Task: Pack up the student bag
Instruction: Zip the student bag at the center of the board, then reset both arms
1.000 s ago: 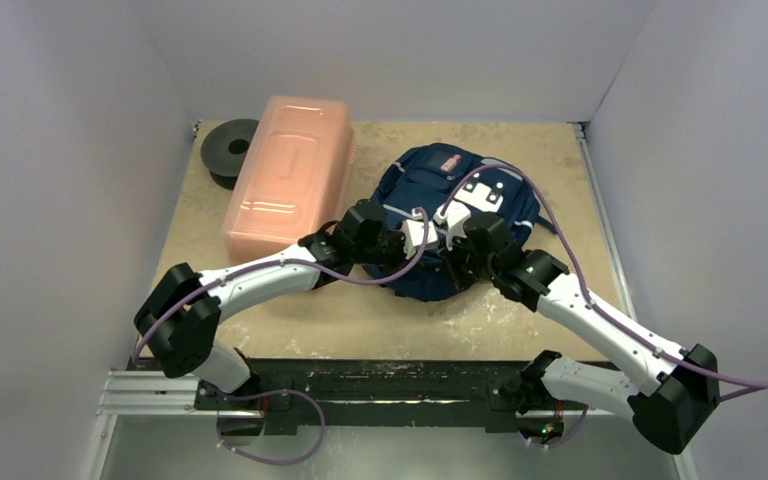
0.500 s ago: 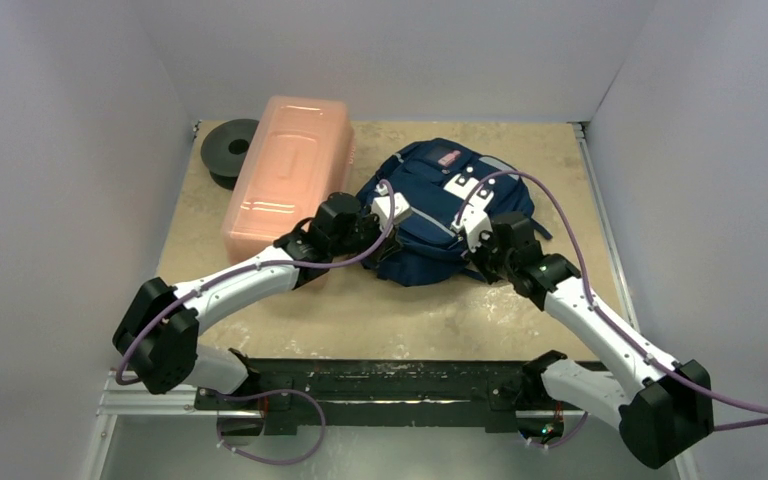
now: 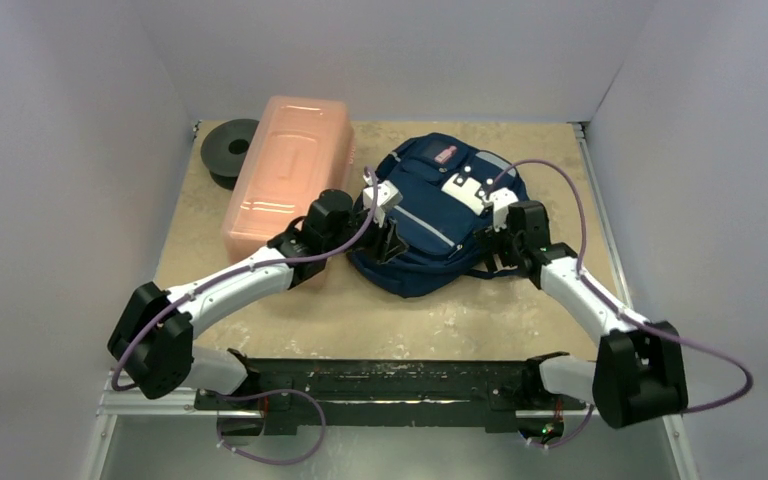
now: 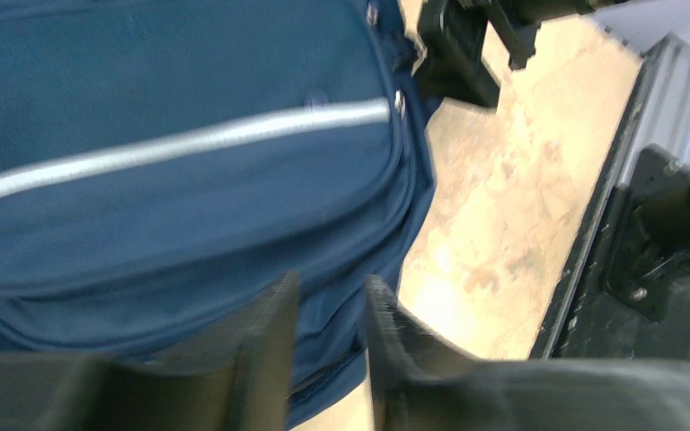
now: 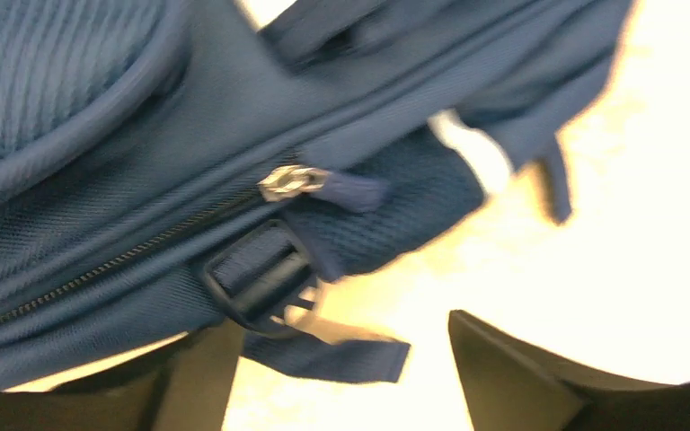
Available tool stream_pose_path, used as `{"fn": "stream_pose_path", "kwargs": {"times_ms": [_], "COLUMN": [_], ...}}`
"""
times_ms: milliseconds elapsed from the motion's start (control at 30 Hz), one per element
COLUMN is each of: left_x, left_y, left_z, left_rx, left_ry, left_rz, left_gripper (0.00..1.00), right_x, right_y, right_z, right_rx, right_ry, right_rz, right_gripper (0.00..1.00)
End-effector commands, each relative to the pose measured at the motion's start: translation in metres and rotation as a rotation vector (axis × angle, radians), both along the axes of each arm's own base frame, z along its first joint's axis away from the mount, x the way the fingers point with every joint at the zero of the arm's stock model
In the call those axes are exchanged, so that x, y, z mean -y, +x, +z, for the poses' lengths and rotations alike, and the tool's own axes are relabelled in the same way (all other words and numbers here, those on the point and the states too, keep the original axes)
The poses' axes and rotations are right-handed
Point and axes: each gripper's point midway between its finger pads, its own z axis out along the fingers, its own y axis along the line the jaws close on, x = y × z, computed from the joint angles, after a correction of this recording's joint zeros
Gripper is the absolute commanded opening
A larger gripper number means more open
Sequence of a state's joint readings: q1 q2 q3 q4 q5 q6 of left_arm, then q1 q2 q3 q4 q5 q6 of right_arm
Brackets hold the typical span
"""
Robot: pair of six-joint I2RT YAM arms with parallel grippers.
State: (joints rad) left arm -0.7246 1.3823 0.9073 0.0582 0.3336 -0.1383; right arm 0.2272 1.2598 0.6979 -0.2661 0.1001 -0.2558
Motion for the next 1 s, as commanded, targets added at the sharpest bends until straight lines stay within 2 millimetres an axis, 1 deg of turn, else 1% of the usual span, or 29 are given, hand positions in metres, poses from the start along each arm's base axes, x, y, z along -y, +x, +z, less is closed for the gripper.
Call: {"fn": "stream_pose_path", "kwargs": {"times_ms": [0, 33, 67, 100, 167, 200, 233, 267, 300, 333, 367, 433, 500, 533, 600, 700, 767, 800, 833, 867, 900, 933, 967], "left_x": [0.020, 0.021, 0.024, 0.025, 0.025, 0.023, 0.018, 0.012, 0.003, -0.007, -0.019, -0.043, -0.067, -0.082, -0.109, -0.148, -0.169, -0.177, -0.185, -0.192, -0.196, -0.200, -0.203], "left_y": [-0.003, -0.007, -0.011, -0.015, -0.022, -0.027, -0.032, -0.037, -0.040, -0.043, -0.043, -0.044, -0.049, -0.053, -0.058, -0.068, -0.076, -0.079, -0.082, -0.085, -0.086, -0.086, -0.087], "left_z": [0.089, 0.094, 0.101, 0.112, 0.138, 0.155, 0.169, 0.184, 0.196, 0.213, 0.228, 0.252, 0.272, 0.285, 0.300, 0.315, 0.322, 0.324, 0.326, 0.327, 0.327, 0.328, 0.328], "left_rx": [0.072, 0.053, 0.040, 0.032, 0.019, 0.025, 0.038, 0.055, 0.072, 0.114, 0.160, 0.247, 0.339, 0.385, 0.440, 0.503, 0.540, 0.557, 0.574, 0.589, 0.599, 0.604, 0.607], "left_ry": [-0.239, -0.250, -0.268, -0.288, -0.326, -0.337, -0.330, -0.323, -0.311, -0.313, -0.316, -0.319, -0.314, -0.322, -0.330, -0.353, -0.384, -0.394, -0.406, -0.416, -0.416, -0.415, -0.411], "left_rz": [-0.020, -0.033, -0.052, -0.064, -0.078, -0.091, -0.097, -0.095, -0.075, -0.051, -0.015, 0.066, 0.125, 0.167, 0.252, 0.382, 0.441, 0.463, 0.486, 0.504, 0.518, 0.532, 0.539], "left_gripper": [0.54, 0.71, 0.82, 0.87, 0.94, 0.95, 0.96, 0.96, 0.97, 0.97, 0.98, 1.00, 1.00, 1.00, 1.00, 1.00, 1.00, 1.00, 1.00, 1.00, 1.00, 1.00, 1.00], "right_x": [-0.002, -0.002, 0.000, 0.000, -0.003, -0.002, -0.005, -0.013, -0.012, -0.014, -0.009, 0.010, 0.019, 0.023, 0.035, 0.054, 0.066, 0.070, 0.069, 0.062, 0.068, 0.068, 0.076], "right_y": [0.006, 0.005, 0.005, 0.001, -0.005, -0.007, -0.009, -0.013, -0.016, -0.019, -0.021, -0.029, -0.040, -0.046, -0.066, -0.095, -0.115, -0.124, -0.131, -0.136, -0.139, -0.140, -0.142], "right_z": [0.065, 0.084, 0.105, 0.125, 0.154, 0.168, 0.186, 0.205, 0.223, 0.240, 0.256, 0.280, 0.304, 0.317, 0.345, 0.376, 0.390, 0.394, 0.396, 0.400, 0.398, 0.399, 0.395], "right_rx": [0.229, 0.289, 0.358, 0.402, 0.464, 0.495, 0.529, 0.544, 0.566, 0.590, 0.627, 0.708, 0.801, 0.850, 0.958, 1.078, 1.143, 1.169, 1.180, 1.196, 1.199, 1.186, 1.166], "right_ry": [0.092, 0.123, 0.167, 0.201, 0.276, 0.357, 0.469, 0.559, 0.578, 0.583, 0.600, 0.650, 0.659, 0.649, 0.659, 0.664, 0.687, 0.704, 0.720, 0.728, 0.739, 0.751, 0.733], "right_rz": [-0.069, -0.090, -0.140, -0.151, -0.167, -0.241, -0.302, -0.307, -0.308, -0.283, -0.309, -0.432, -0.437, -0.420, -0.425, -0.455, -0.488, -0.503, -0.477, -0.417, -0.461, -0.470, -0.527], "right_gripper": [0.98, 0.99, 0.99, 0.99, 0.99, 0.99, 0.99, 0.99, 0.99, 0.99, 0.99, 0.99, 0.99, 0.99, 0.99, 0.99, 0.99, 0.99, 0.99, 0.99, 0.99, 0.99, 0.99]}}
